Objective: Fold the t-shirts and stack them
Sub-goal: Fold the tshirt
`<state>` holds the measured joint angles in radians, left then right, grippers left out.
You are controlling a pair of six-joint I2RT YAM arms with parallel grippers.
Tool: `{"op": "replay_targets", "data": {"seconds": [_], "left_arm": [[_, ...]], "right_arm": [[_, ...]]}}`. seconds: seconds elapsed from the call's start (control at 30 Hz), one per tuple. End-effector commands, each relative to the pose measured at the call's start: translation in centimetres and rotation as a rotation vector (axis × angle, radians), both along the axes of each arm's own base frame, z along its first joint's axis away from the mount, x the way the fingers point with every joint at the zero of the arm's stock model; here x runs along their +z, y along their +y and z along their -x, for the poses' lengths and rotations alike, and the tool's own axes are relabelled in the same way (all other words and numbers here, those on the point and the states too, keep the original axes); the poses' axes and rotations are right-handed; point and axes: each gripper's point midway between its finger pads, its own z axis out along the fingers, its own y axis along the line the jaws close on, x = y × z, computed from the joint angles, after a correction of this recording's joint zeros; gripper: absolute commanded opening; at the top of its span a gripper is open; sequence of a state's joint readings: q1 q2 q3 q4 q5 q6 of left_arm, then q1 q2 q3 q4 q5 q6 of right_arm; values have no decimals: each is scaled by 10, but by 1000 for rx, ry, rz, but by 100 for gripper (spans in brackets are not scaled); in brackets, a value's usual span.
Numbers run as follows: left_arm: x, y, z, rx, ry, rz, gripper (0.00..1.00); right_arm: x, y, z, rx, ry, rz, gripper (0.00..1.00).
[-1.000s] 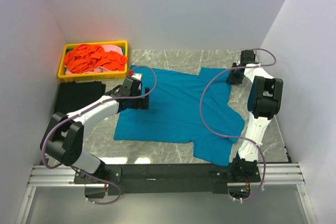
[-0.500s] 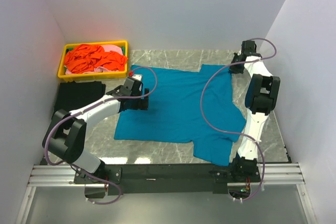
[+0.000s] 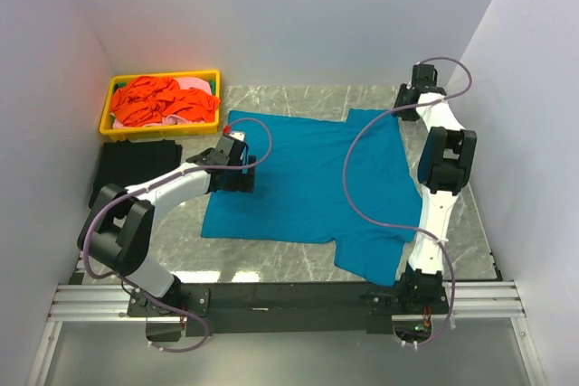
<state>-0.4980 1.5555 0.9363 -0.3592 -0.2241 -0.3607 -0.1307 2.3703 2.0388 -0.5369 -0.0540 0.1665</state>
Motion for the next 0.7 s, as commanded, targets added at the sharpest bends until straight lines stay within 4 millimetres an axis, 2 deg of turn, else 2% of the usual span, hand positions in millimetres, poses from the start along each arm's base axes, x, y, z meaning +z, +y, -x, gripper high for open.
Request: {"op": "replay_targets", "data": {"seconds": [0.0, 0.1, 0.13, 0.17, 0.2, 0.23, 0.27, 0.3, 0.33, 0.37, 0.4, 0.43, 0.47, 0.5, 0.53, 0.57, 0.6, 0.63, 0.67], "left_arm": [[12, 3, -11, 22, -39, -19, 97], [13, 7, -11, 43, -43, -32, 97], [13, 8, -11, 50, -44, -34, 97], [14, 8, -11, 54, -44, -33, 96], [12, 9, -10, 57, -40, -33, 96], [11, 10, -9, 64, -37, -30, 96], [9, 9, -8, 67, -29, -25, 96], [6, 10, -5, 71, -18, -22, 95], [3, 10, -2, 79, -2, -19, 95], [-2, 10, 2, 80, 17, -16, 95], [-7, 11, 7, 85, 38, -18, 95], [-12, 12, 13, 97, 63, -10, 95], [-13, 11, 17, 102, 80, 2, 95], [-19, 8, 27, 97, 117, 28, 95], [-23, 6, 34, 116, 140, 57, 94], [-23, 5, 41, 122, 149, 78, 93], [-32, 6, 54, 144, 191, 96, 93], [-35, 8, 60, 156, 206, 100, 92], [-35, 9, 65, 168, 212, 108, 91]], "right_arm": [[48, 9, -1, -8, -99, 84, 46], [70, 21, 20, -21, -124, 47, 49], [88, 25, 28, -24, -149, 37, 49], [76, 32, 44, -26, -110, 16, 49], [75, 44, 53, -9, -95, 5, 49], [86, 51, 66, -3, -99, 1, 49], [69, 58, 85, -1, -45, -7, 49], [65, 68, 96, 19, -26, -13, 49], [73, 85, 108, 47, -30, -15, 49], [55, 92, 129, 59, 24, -22, 49], [51, 100, 139, 76, 37, -24, 49], [57, 109, 149, 96, 27, -25, 49], [41, 114, 167, 98, 68, -31, 49], [38, 120, 176, 116, 74, -52, 49], [45, 122, 180, 119, 46, -62, 49], [34, 125, 193, 128, 71, -79, 49], [33, 126, 198, 134, 72, -83, 49], [36, 124, 202, 133, 63, -81, 49], [31, 124, 209, 135, 76, -79, 49]]}}
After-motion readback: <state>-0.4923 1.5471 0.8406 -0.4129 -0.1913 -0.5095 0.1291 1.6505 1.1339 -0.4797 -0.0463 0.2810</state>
